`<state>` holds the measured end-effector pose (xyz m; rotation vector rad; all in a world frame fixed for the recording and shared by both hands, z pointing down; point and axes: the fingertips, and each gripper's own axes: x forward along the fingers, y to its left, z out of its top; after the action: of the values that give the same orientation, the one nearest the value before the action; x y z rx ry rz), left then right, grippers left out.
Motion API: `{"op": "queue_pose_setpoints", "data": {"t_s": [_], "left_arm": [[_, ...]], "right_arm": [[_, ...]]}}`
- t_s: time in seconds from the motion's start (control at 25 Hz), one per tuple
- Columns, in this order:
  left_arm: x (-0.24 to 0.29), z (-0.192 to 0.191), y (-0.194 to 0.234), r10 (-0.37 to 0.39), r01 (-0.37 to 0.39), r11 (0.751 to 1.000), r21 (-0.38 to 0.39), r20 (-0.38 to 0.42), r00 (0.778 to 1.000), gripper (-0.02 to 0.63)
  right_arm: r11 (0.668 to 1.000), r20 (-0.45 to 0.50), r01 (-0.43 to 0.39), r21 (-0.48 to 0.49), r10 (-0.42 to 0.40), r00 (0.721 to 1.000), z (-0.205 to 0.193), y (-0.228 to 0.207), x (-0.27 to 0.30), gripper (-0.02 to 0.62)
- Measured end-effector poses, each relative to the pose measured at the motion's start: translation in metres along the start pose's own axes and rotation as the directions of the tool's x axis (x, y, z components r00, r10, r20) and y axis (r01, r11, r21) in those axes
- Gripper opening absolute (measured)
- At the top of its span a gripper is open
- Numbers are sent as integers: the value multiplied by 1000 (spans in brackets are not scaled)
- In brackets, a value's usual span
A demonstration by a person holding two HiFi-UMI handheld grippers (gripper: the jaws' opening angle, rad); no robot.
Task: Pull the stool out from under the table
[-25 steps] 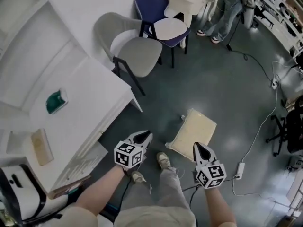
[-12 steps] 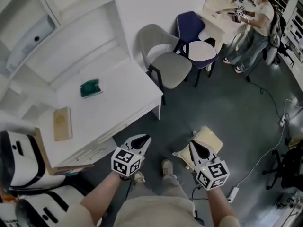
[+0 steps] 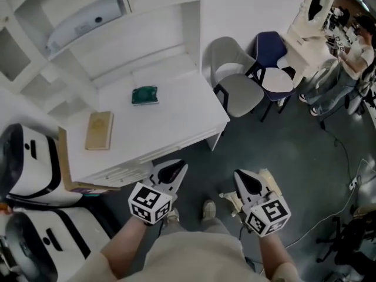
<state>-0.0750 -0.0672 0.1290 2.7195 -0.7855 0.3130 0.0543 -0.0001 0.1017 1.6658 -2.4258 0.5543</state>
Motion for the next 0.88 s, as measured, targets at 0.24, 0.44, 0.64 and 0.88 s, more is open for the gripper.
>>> {"op": "queue_pose_setpoints", "data": {"t_s": [0.24, 0.44, 0.64, 0.88], "left_arm": [[-46, 26, 18, 77, -77, 997, -3, 68, 995, 52], [-71, 37, 30, 119, -118, 993, -21, 110, 987, 52], [-87, 38, 39, 163, -162, 987, -21, 120, 979, 52], [-97, 45, 50, 170, -164, 985, -47, 156, 973, 52]], "right_arm": [[992, 69, -126, 23, 125, 990, 41, 46, 13, 20], [982, 93, -190, -19, 191, 977, 63, 73, 26, 20], [978, 85, -204, -49, 208, 975, 69, 85, 35, 20], [974, 83, -216, -63, 221, 972, 74, 94, 45, 20]]}}
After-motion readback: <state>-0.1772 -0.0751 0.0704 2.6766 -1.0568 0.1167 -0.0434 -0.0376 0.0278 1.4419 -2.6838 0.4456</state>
